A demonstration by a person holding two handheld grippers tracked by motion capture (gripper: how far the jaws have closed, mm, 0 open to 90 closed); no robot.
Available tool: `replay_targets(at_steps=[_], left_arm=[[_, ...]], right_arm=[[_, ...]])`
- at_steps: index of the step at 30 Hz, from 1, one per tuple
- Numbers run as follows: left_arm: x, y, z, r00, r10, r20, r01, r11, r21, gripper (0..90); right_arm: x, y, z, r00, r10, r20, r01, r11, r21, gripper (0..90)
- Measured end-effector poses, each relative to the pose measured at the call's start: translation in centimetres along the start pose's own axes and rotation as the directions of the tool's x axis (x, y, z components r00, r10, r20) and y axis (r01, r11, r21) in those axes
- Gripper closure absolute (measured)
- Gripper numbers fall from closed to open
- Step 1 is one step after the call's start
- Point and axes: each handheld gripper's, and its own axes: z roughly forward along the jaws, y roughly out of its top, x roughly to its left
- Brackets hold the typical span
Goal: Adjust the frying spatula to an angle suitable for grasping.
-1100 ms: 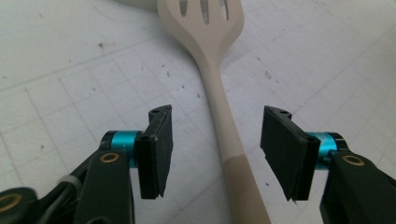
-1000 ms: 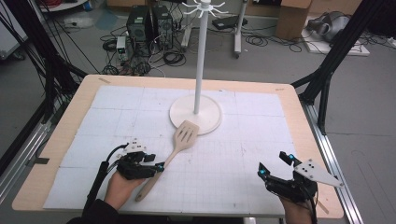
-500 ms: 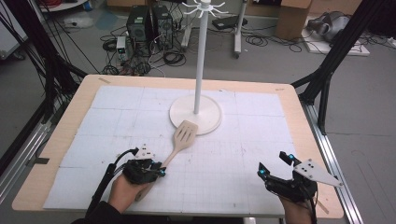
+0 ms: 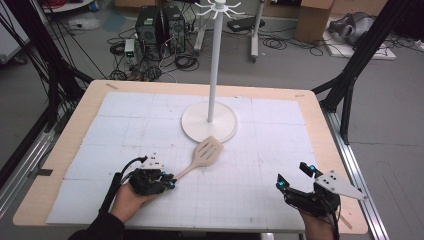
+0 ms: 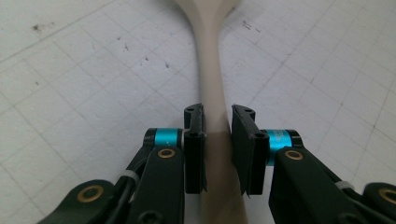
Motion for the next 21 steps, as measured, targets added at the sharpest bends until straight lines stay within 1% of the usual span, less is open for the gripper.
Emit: replay_targets(at_steps=[1,4,5,6,7,8,11,14,15,16,17,18,19,21], left_arm=[[0.1,0.0,-0.1,1.0,-0.001,0.009,0.001,1.0,-0.006,75.2],[0.2,0.1,-0.2,0.9999,0.0,0.014,0.0,0.9999,-0.011,75.2],[0.2,0.1,-0.2,0.9997,0.014,0.021,-0.014,0.9999,-0.009,75.2],[0.2,0.1,-0.2,0.9997,0.014,0.021,-0.014,0.9999,-0.009,75.2],[0.3,0.2,-0.2,0.9991,0.032,0.029,-0.032,0.9995,0.001,75.2],[0.3,0.2,-0.2,0.9987,0.037,0.035,-0.037,0.9993,0.001,75.3],[0.3,0.4,-0.2,0.9961,0.067,0.057,-0.067,0.9977,0.006,75.3],[0.4,0.6,-0.2,0.9916,0.097,0.086,-0.098,0.995,0.016,75.3],[0.4,0.7,-0.2,0.9899,0.111,0.088,-0.113,0.9934,0.018,75.2],[0.4,0.7,-0.2,0.9899,0.111,0.088,-0.113,0.9934,0.018,75.2],[0.5,1.0,-0.2,0.9833,0.14,0.117,-0.144,0.9892,0.028,75.2],[0.5,1.0,-0.2,0.9833,0.14,0.117,-0.144,0.9892,0.028,75.2],[0.5,1.2,0.0,0.9731,0.173,0.152,-0.18,0.9833,0.031,75.2],[0.7,1.3,0.1,0.9712,0.167,0.17,-0.175,0.984,0.035,75.2]], right_arm=[[0.0,0.0,0.0,1.0,-0.001,0.0,0.001,1.0,0.001,16.2],[0.0,0.0,0.1,1.0,-0.007,0.0,0.007,1.0,-0.002,16.2],[0.0,0.0,0.1,1.0,-0.008,0.001,0.008,1.0,-0.002,16.2],[0.0,0.0,0.1,1.0,-0.008,0.001,0.008,1.0,-0.002,16.2],[0.0,0.0,0.1,1.0,-0.002,0.0,0.002,1.0,0.001,16.2],[0.1,0.0,0.1,1.0,-0.002,0.001,0.002,1.0,0.001,16.2],[0.0,0.0,0.1,1.0,-0.004,0.001,0.004,1.0,0.002,16.2],[0.0,0.0,0.1,1.0,-0.003,-0.001,0.003,1.0,0.003,16.2],[0.0,0.0,0.1,1.0,-0.009,-0.001,0.009,1.0,0.004,16.2],[0.0,0.0,0.1,1.0,-0.009,-0.001,0.009,1.0,0.004,16.2],[0.0,0.0,0.1,1.0,-0.008,-0.002,0.008,1.0,0.004,16.2],[0.0,0.0,0.1,1.0,-0.008,-0.002,0.008,1.0,0.004,16.2],[0.1,0.0,0.2,1.0,-0.005,-0.003,0.005,1.0,0.004,16.2],[0.1,0.0,0.2,0.9999,-0.009,-0.005,0.009,1.0,0.005,16.2]])
